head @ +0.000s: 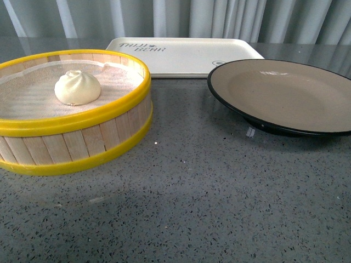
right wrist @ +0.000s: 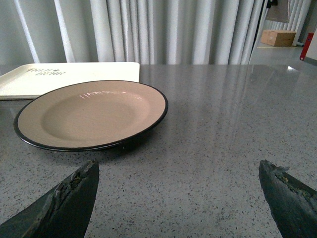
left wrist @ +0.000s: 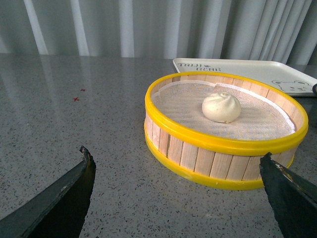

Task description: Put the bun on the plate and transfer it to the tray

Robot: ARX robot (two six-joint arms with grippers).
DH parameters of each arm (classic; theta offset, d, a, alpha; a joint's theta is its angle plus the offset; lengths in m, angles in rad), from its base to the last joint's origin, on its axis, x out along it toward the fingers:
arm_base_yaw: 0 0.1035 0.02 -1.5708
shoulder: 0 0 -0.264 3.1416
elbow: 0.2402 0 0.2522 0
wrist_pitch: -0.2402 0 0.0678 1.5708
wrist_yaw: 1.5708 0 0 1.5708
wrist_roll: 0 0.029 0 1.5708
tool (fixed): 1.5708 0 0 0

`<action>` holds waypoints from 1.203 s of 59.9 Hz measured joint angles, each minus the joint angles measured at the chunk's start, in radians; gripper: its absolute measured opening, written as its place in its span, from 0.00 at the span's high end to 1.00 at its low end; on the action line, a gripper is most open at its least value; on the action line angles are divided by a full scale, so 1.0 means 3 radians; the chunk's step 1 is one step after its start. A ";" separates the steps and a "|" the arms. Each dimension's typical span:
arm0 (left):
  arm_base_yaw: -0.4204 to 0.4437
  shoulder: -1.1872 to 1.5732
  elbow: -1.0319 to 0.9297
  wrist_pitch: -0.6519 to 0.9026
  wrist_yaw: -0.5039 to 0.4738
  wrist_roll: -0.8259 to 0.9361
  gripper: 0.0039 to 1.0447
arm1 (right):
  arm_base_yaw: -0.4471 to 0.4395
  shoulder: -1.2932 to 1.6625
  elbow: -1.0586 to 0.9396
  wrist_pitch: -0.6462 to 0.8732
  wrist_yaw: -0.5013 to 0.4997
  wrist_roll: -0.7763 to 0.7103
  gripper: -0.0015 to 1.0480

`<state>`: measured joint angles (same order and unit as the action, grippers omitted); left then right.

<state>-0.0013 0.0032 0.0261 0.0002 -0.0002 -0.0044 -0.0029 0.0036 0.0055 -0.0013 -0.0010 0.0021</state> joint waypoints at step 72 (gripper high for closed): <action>-0.0486 0.0885 0.0537 -0.1020 -0.1287 -0.0974 0.06 | 0.0000 0.0003 0.0000 0.0000 0.0001 -0.0001 0.08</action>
<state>-0.1471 0.2687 0.1871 -0.3058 -0.3862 -0.2966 -0.0029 0.0044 0.0055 -0.0013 -0.0006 0.0017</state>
